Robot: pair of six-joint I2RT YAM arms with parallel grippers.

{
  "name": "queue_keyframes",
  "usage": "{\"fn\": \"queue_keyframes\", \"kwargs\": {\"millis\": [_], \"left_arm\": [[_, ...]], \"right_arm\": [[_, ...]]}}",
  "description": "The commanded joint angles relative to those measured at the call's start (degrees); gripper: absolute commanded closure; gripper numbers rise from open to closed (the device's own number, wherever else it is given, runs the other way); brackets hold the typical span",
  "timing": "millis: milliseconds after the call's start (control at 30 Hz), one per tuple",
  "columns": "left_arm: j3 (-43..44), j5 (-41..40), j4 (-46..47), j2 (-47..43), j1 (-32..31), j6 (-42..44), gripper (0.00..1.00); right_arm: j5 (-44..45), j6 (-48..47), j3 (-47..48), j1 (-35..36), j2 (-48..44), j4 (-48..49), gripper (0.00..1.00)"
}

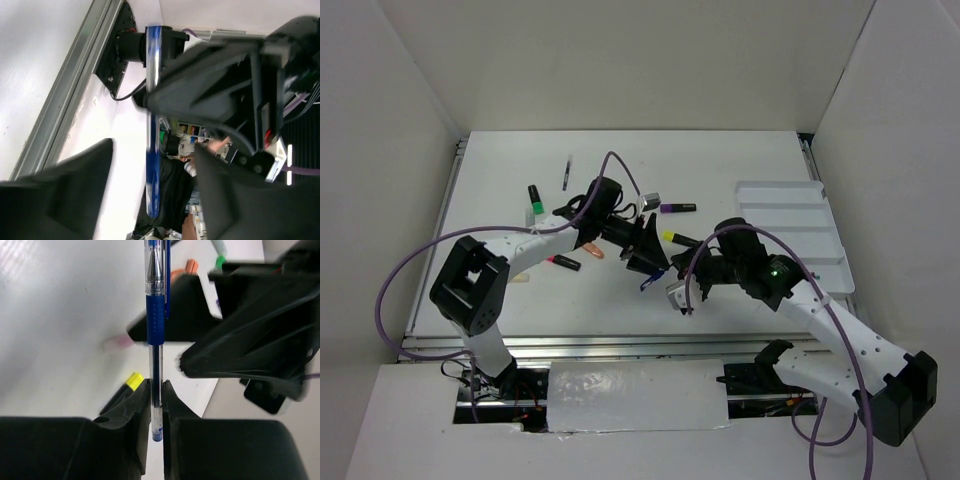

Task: Sort the stationery into containers
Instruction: Pass the stationery from the left arm to the right, then place the stationery into the container

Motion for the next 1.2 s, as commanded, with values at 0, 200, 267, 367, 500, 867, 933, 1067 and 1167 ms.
{"fn": "queue_keyframes", "kwargs": {"millis": [0, 200, 267, 367, 500, 867, 933, 1067, 1167], "left_arm": [[1.3, -0.3, -3.0, -2.6, -0.1, 5.5, 0.15], [8.1, -13.6, -17.1, -4.5, 3.9, 17.7, 0.01], [9.6, -18.4, -20.5, -4.3, 5.1, 20.7, 0.01], [11.1, -25.2, -22.1, -4.2, 6.2, 23.6, 0.01], [7.0, -34.1, -16.5, -7.6, 6.6, 23.4, 0.01], [11.8, -42.5, -19.3, -1.3, 9.4, 22.3, 0.01], [12.8, -43.9, -19.6, -0.5, 10.9, 21.6, 0.01], [15.6, -54.4, -21.4, 1.1, 12.9, 20.9, 0.01], [16.8, -58.3, -21.3, 1.7, 13.7, 21.6, 0.02]], "right_arm": [[1.9, 0.3, -0.1, -2.4, -1.5, -1.0, 0.97], [1.4, -9.1, 0.2, -20.0, -5.1, -14.0, 1.00], [1.2, -14.9, 0.1, -28.0, -5.1, -18.3, 1.00], [3.0, -25.5, 1.4, -44.0, -2.4, -25.1, 1.00], [5.1, -34.9, 4.3, -61.6, 5.5, -29.3, 1.00], [10.9, -39.3, 0.5, -69.8, 14.6, -18.6, 0.97], [12.1, -38.9, -0.8, -69.5, 15.2, -16.9, 0.95], [12.8, -38.6, -3.1, -69.6, 15.4, -13.5, 0.84], [12.8, -37.7, -5.0, -69.3, 15.1, -10.4, 0.75]]}}
